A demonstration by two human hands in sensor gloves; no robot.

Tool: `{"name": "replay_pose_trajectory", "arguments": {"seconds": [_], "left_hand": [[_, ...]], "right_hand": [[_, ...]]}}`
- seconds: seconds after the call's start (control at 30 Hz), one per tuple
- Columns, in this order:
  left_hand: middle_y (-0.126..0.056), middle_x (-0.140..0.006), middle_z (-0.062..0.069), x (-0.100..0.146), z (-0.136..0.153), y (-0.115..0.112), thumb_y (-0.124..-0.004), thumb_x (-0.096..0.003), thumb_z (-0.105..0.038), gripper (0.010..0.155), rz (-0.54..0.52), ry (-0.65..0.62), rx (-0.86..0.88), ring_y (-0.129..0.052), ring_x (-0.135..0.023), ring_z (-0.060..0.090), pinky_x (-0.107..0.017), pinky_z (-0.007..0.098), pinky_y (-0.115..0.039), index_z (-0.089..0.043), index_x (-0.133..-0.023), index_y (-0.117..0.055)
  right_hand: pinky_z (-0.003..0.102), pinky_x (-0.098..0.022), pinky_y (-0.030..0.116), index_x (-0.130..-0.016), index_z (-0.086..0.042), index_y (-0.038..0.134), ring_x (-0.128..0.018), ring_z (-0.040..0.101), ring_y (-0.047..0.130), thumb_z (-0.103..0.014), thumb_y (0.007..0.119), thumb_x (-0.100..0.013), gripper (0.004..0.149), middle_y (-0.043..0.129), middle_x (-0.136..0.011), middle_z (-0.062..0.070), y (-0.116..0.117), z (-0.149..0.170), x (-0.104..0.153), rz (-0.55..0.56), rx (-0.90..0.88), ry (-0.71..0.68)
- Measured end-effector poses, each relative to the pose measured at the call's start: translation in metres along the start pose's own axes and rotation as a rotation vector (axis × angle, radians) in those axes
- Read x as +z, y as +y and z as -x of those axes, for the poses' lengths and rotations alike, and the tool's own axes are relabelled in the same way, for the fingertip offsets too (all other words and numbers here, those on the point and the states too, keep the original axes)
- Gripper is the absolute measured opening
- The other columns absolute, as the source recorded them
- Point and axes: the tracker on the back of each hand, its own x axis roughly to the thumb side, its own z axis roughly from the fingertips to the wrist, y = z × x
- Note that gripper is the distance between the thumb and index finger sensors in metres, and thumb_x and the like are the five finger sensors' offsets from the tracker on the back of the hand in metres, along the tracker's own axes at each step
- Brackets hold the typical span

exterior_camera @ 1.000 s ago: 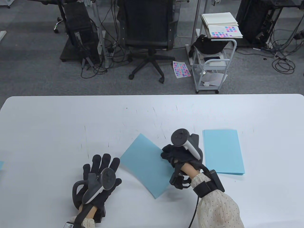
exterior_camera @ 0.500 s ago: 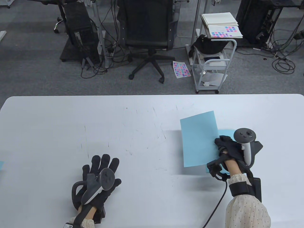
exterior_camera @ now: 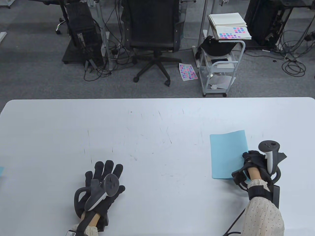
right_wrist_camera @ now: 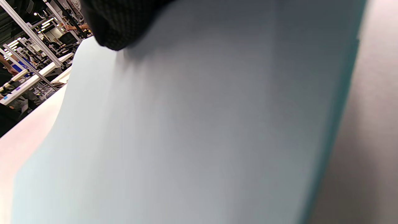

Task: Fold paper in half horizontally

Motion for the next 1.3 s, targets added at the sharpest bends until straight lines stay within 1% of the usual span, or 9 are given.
{"name": "replay_pose_trajectory", "arguments": {"seconds": [0.1, 0.17, 0.23, 0.33, 0.47, 0.8, 0.97, 1.1, 1.3], "left_hand": [[-0.012, -0.119, -0.022, 0.000, 0.000, 0.000, -0.063, -0.0341, -0.065, 0.079, 0.006, -0.001, -0.003, -0.011, -0.116, 0.018, -0.088, 0.056, -0.026, -0.062, -0.100, -0.020], [-0.012, -0.119, -0.022, 0.000, -0.001, -0.001, -0.063, -0.0341, -0.065, 0.079, 0.010, -0.004, -0.003, -0.011, -0.116, 0.018, -0.088, 0.056, -0.025, -0.062, -0.100, -0.020], [-0.012, -0.119, -0.022, 0.000, -0.003, -0.001, -0.063, -0.0342, -0.065, 0.079, 0.011, -0.009, -0.005, -0.011, -0.116, 0.018, -0.088, 0.056, -0.026, -0.061, -0.101, -0.020], [-0.012, -0.119, -0.022, 0.001, -0.005, 0.000, -0.063, -0.0341, -0.065, 0.079, 0.011, -0.015, -0.005, -0.011, -0.116, 0.018, -0.088, 0.056, -0.026, -0.061, -0.100, -0.020], [-0.012, -0.119, -0.022, 0.003, -0.008, 0.000, -0.063, -0.0341, -0.065, 0.079, 0.006, -0.025, -0.006, -0.011, -0.116, 0.018, -0.088, 0.056, -0.026, -0.061, -0.101, -0.019], [-0.013, -0.119, -0.022, 0.009, -0.012, 0.001, -0.063, -0.0340, -0.065, 0.080, 0.004, -0.034, -0.002, -0.012, -0.116, 0.018, -0.088, 0.057, -0.025, -0.061, -0.101, -0.020], [-0.012, -0.119, -0.022, 0.008, -0.013, 0.000, -0.063, -0.0339, -0.065, 0.080, -0.004, -0.036, -0.009, -0.011, -0.116, 0.018, -0.088, 0.058, -0.024, -0.061, -0.101, -0.020], [-0.011, -0.119, -0.022, 0.008, -0.014, 0.000, -0.063, -0.0341, -0.065, 0.079, -0.006, -0.038, -0.020, -0.010, -0.116, 0.018, -0.088, 0.057, -0.023, -0.062, -0.100, -0.019], [-0.010, -0.118, -0.022, 0.008, -0.016, 0.000, -0.063, -0.0338, -0.065, 0.080, -0.009, -0.045, -0.039, -0.009, -0.116, 0.018, -0.088, 0.058, -0.022, -0.062, -0.100, -0.018]], "right_hand": [[0.061, -0.074, 0.040, -0.098, -0.020, 0.067, -0.095, 0.038, 0.060, -0.036, 0.074, -0.046, 0.055, 0.081, -0.087, 0.005, 0.002, -0.001, 0.004, 0.021, 0.059, -0.014], [0.063, -0.074, 0.036, -0.103, -0.021, 0.059, -0.100, 0.040, 0.049, -0.040, 0.072, -0.047, 0.061, 0.069, -0.101, 0.008, 0.001, -0.003, 0.011, 0.018, 0.085, -0.041], [0.064, -0.074, 0.033, -0.104, -0.022, 0.055, -0.103, 0.041, 0.041, -0.041, 0.072, -0.047, 0.063, 0.059, -0.108, 0.009, 0.000, -0.006, 0.019, 0.025, 0.062, -0.079], [0.065, -0.074, 0.031, -0.104, -0.022, 0.055, -0.104, 0.042, 0.038, -0.040, 0.072, -0.047, 0.062, 0.057, -0.109, 0.010, -0.001, -0.013, 0.036, -0.002, 0.010, -0.144], [0.066, -0.074, 0.031, -0.104, -0.023, 0.056, -0.104, 0.042, 0.039, -0.040, 0.072, -0.047, 0.062, 0.057, -0.110, 0.008, 0.004, -0.025, 0.066, -0.039, 0.026, -0.272], [0.067, -0.073, 0.027, -0.105, -0.024, 0.053, -0.104, 0.042, 0.036, -0.041, 0.072, -0.047, 0.064, 0.055, -0.111, 0.007, 0.055, -0.050, 0.148, -0.127, 0.165, -0.618], [0.068, -0.073, 0.021, -0.106, -0.029, 0.051, -0.106, 0.042, 0.027, -0.043, 0.072, -0.047, 0.064, 0.046, -0.116, 0.005, 0.076, -0.050, 0.183, -0.086, 0.289, -0.798], [0.069, -0.072, 0.017, -0.106, -0.032, 0.050, -0.107, 0.042, 0.021, -0.046, 0.072, -0.046, 0.066, 0.039, -0.118, 0.004, 0.098, -0.042, 0.203, -0.012, 0.400, -0.932], [0.070, -0.071, 0.011, -0.108, -0.037, 0.039, -0.107, 0.041, 0.009, -0.053, 0.070, -0.044, 0.073, 0.024, -0.120, 0.001, 0.120, -0.033, 0.221, -0.001, 0.545, -1.025]]}}
